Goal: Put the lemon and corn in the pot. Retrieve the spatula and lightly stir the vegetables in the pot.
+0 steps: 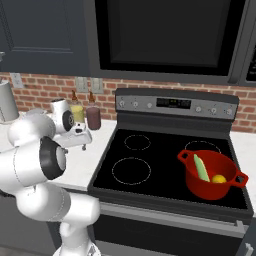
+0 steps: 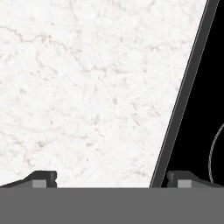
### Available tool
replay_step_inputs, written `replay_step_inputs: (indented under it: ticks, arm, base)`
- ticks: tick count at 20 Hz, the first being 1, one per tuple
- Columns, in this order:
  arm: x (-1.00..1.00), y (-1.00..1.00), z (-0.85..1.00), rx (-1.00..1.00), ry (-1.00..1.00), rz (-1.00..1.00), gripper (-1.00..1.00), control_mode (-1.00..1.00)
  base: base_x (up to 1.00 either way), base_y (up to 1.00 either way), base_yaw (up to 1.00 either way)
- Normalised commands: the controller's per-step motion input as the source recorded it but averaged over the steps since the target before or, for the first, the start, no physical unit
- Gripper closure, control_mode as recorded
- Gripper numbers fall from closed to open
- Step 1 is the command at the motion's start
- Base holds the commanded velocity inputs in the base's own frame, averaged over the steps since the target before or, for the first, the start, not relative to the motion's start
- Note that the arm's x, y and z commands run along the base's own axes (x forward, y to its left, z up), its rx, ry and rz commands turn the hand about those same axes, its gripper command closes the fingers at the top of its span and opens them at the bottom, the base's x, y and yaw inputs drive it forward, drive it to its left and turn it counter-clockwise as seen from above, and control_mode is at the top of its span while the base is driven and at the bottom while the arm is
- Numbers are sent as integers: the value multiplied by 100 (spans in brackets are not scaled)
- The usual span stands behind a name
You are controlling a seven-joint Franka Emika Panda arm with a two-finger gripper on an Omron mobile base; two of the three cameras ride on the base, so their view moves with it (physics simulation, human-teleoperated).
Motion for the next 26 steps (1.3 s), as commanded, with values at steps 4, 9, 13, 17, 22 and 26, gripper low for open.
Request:
replay_step_inputs:
  ticks: [4, 9, 13, 17, 22, 26]
  arm:
    - [34, 55, -12, 0, 4, 0, -100, -100]
    - [46, 85, -24, 8, 0, 1, -100, -100]
    - [63, 92, -29, 12, 1, 4, -100, -100]
    - [44, 64, -44, 15, 0, 2, -100, -100]
    - [38, 51, -46, 0, 0, 0, -100, -100]
    - [0, 0, 0, 0, 0, 0, -100, -100]
  base:
    - [0, 0, 0]
    - [0, 0, 0]
    - [0, 0, 0]
    - [0, 0, 0]
    - [0, 0, 0]
    - [0, 0, 0]
